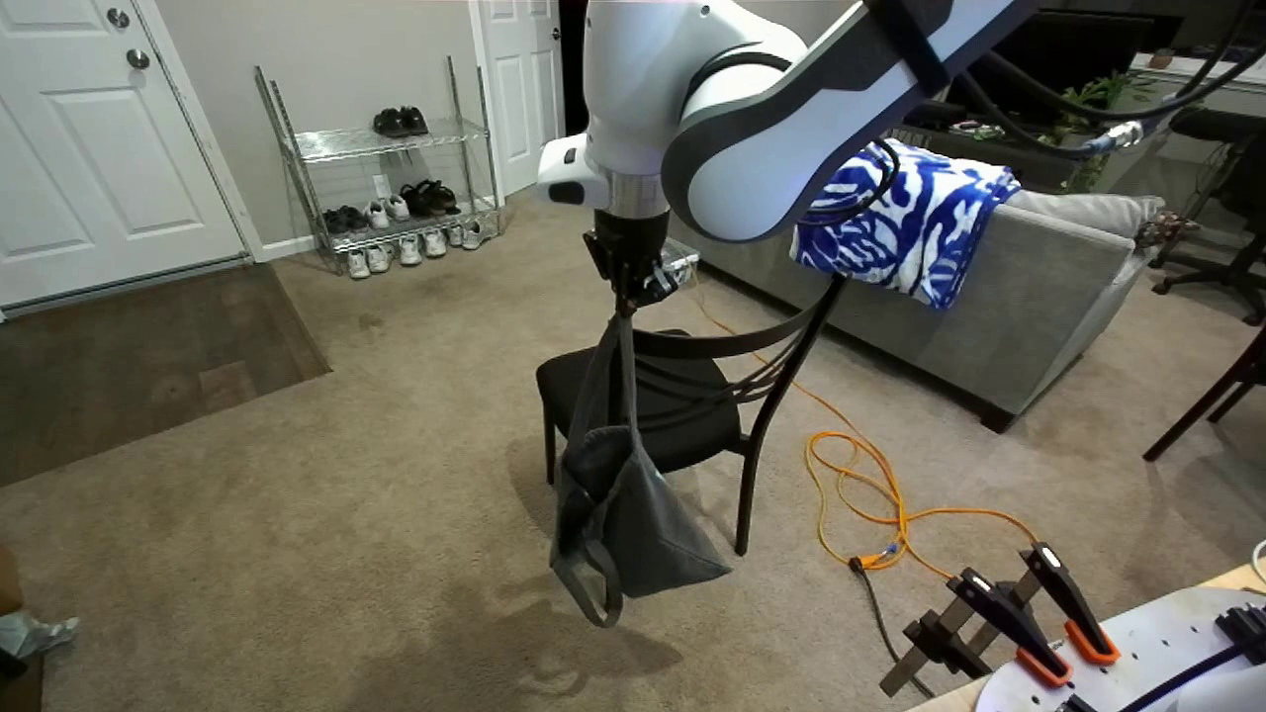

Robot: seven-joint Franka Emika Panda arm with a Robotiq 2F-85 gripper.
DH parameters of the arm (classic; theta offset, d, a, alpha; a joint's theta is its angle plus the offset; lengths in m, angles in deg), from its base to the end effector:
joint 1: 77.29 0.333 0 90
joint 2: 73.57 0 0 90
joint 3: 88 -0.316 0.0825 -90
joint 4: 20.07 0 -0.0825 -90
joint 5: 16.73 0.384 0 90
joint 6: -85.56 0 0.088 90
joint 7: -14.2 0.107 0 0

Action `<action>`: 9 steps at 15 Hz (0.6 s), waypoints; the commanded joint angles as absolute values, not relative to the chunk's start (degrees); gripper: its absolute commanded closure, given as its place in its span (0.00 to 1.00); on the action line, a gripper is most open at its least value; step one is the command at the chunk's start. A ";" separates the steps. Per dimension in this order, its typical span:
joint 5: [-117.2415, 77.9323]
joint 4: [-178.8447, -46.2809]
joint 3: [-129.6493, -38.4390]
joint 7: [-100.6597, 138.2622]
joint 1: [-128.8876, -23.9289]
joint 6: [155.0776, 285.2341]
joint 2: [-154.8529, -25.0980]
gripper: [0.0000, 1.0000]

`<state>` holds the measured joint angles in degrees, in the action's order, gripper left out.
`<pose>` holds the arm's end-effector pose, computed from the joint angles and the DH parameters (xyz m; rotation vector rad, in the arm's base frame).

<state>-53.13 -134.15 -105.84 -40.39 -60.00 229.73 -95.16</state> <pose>0.5113 0.3555 0.2966 1.4908 2.3793 0.1805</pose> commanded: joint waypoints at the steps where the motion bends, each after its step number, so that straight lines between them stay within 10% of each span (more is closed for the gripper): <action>1: -52.70 -134.07 -105.37 -40.71 -59.53 229.69 -95.09 0.96; 9: -52.31 -138.22 -105.85 -40.55 -59.92 231.33 -92.86 0.99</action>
<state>-53.01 -134.27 -105.87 -40.39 -59.86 229.84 -95.46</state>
